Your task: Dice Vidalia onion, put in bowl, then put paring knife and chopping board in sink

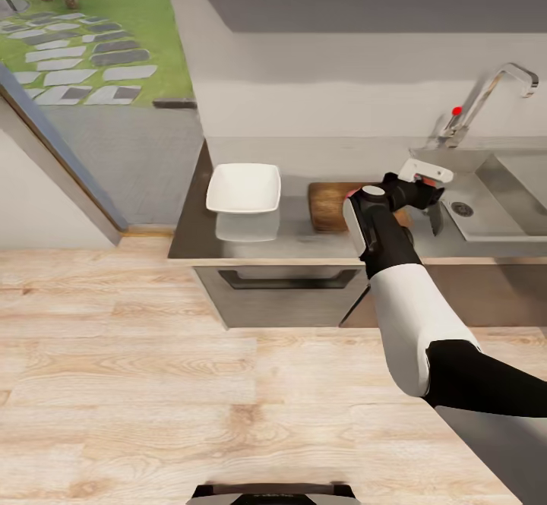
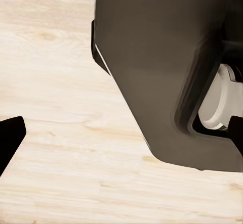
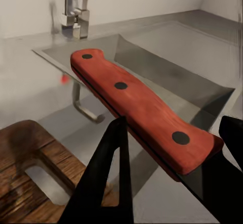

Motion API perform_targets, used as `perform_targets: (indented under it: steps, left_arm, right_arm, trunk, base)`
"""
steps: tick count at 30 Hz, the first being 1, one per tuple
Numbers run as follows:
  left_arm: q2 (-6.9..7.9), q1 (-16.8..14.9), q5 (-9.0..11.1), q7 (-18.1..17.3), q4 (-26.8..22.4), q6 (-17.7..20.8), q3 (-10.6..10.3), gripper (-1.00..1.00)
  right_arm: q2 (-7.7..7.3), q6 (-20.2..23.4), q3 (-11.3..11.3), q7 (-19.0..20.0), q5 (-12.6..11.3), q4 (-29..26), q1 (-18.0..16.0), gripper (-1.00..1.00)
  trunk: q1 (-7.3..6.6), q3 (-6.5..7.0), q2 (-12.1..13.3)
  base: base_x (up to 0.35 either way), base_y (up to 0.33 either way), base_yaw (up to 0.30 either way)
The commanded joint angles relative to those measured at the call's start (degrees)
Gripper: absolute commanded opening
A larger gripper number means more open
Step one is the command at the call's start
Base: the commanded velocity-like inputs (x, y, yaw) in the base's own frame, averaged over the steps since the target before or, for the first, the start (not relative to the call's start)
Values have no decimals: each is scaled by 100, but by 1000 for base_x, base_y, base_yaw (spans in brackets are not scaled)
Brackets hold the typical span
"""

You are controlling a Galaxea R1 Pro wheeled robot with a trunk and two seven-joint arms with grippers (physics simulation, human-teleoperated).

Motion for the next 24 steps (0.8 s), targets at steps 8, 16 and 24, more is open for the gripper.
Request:
perform_targets:
  steps: [8, 16, 24]
  left_arm:
    - [-22, -10, 43, -2, 27, -43, 2, 100]
    - [-23, -10, 48, -2, 31, -43, 2, 100]
    - [-23, -10, 47, -2, 34, -43, 2, 100]
  right_arm:
    - [8, -121, -22, -349, 58, 6, -5, -100]
    - [8, -481, -22, -670, 50, 60, -5, -100]
    - [8, -868, -98, -855, 33, 277, -5, -100]
  trunk:
    - [3, -8, -10]
    - [3, -8, -10]
    - [3, -8, -10]
  base:
    - [0, 157, 0]
    - [0, 7, 0]
    - [0, 0, 0]
